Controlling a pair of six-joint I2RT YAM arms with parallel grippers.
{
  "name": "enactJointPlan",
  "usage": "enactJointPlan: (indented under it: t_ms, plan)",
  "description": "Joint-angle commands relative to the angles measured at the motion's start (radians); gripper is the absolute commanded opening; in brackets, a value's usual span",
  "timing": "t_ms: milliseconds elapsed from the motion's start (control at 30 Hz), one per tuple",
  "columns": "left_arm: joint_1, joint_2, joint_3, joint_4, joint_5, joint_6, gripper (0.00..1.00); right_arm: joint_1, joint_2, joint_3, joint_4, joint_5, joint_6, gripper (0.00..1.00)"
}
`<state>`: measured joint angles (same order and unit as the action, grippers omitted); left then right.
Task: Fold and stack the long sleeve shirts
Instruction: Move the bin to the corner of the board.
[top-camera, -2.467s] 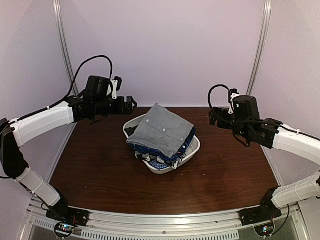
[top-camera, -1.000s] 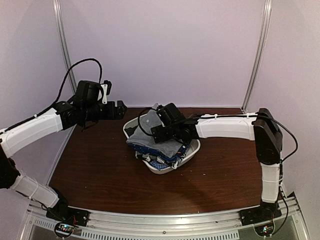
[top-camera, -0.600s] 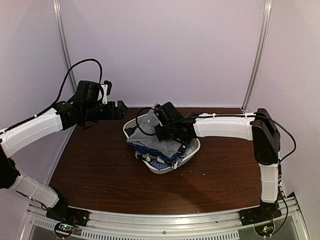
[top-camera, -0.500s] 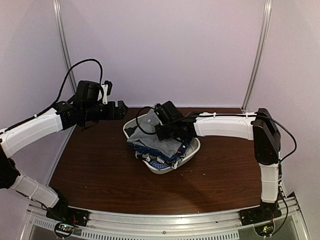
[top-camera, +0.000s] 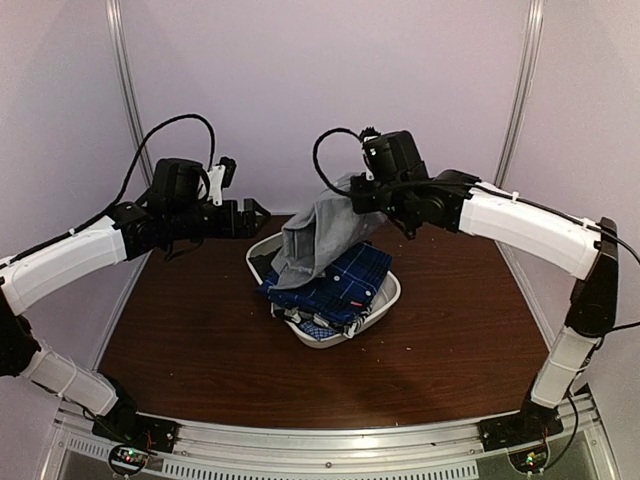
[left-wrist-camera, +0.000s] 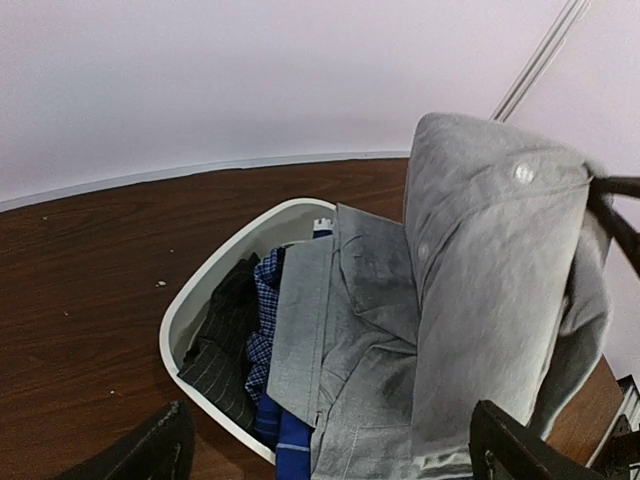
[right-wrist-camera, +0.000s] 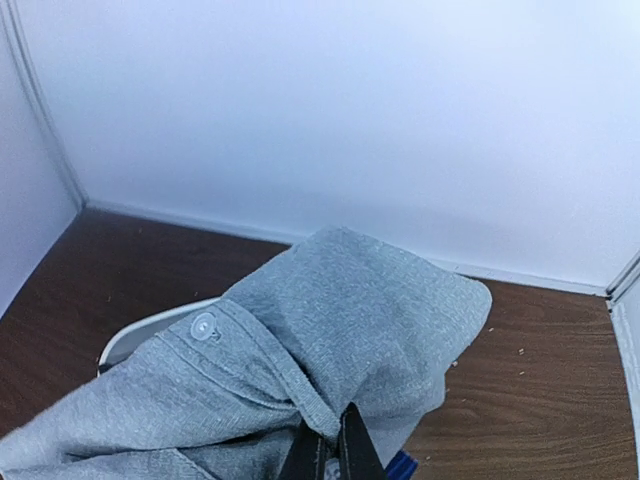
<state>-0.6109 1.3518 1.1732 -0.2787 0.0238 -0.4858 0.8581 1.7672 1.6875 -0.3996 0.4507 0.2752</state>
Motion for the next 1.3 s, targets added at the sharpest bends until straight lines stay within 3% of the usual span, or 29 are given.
enactJointPlan:
  t_ms: [0,333,533,800,967,1267]
  plan:
    - [-0.039,0.028,0.051,0.080,0.082,0.029,0.98,-0.025,-0.136,0.040,0.042,0.236,-0.069,0.00]
    - [-0.197,0.167,0.150,0.150,0.127,0.017,0.98,-0.050,-0.421,-0.038,0.138,0.539,-0.232,0.00]
    - [-0.373,0.411,0.338,0.150,0.108,0.001,0.98,-0.051,-0.517,-0.095,0.122,0.606,-0.259,0.00]
    - [-0.506,0.740,0.653,0.085,0.164,-0.071,0.98,-0.091,-0.602,-0.277,-0.110,0.674,-0.066,0.00]
    - [-0.539,0.885,0.763,0.083,0.219,-0.131,0.98,-0.119,-0.656,-0.358,-0.190,0.655,0.022,0.00]
    - [-0.528,1.069,0.882,0.062,0.147,-0.228,0.98,-0.122,-0.666,-0.385,-0.272,0.663,0.099,0.00]
